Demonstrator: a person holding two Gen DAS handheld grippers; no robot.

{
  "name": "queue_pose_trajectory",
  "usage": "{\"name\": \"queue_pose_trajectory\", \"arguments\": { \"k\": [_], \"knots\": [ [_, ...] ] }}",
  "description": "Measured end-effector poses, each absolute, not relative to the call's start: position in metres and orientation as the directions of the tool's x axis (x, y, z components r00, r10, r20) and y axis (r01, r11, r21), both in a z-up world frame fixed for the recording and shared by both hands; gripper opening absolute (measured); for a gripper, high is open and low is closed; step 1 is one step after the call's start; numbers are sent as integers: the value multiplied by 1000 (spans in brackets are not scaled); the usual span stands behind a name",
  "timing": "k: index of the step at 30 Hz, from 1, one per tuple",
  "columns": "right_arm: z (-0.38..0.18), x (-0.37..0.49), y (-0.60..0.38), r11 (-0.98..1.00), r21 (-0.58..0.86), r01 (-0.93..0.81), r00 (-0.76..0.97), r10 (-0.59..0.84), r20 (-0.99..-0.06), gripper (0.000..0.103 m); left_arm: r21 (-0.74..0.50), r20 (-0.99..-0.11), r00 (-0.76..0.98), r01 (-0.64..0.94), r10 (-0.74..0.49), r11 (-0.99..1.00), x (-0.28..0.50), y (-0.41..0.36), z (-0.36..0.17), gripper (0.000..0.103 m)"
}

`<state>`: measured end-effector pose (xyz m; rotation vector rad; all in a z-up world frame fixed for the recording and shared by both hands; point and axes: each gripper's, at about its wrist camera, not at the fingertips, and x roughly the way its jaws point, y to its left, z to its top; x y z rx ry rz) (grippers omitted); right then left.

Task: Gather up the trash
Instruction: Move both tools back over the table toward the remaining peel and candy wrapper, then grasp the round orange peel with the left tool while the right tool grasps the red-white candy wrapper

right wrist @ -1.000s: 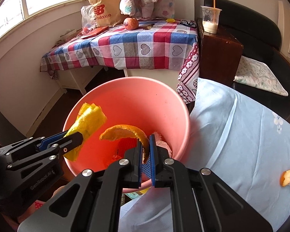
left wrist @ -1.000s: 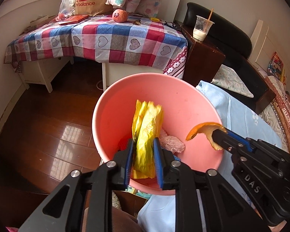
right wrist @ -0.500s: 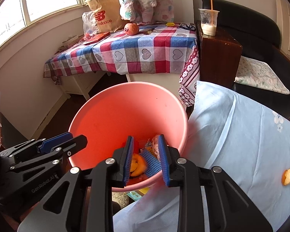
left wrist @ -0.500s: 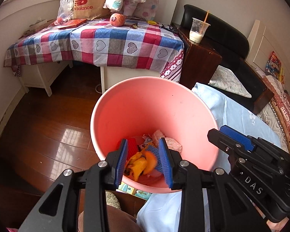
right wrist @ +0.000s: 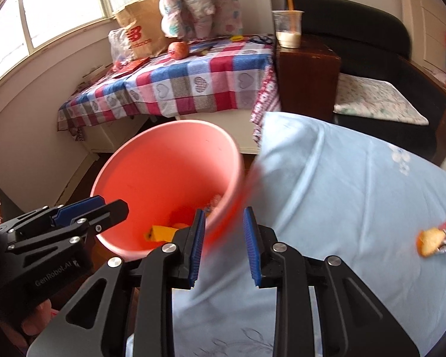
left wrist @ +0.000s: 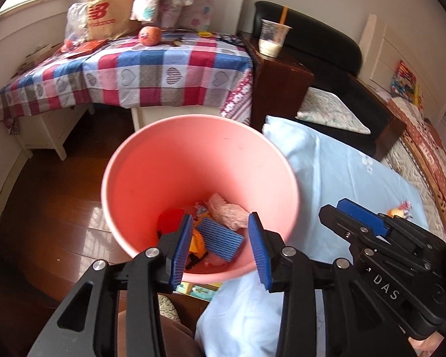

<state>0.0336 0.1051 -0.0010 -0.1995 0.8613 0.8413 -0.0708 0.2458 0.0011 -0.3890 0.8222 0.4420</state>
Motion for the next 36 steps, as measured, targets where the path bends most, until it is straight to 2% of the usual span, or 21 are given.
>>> {"name": "queue_pose_trajectory", "arguments": {
  "k": [21,36],
  "knots": [
    [-15,66,-48,859,164,-486,519,434,-736,27,-178,-780,624,-292,46,940,-9,136,-5,39],
    [-25,108,-140,930,247,-274,579,364,-730,27,-210,-776,623,-109,-98,972,63,53,-11,40]
  ]
}}
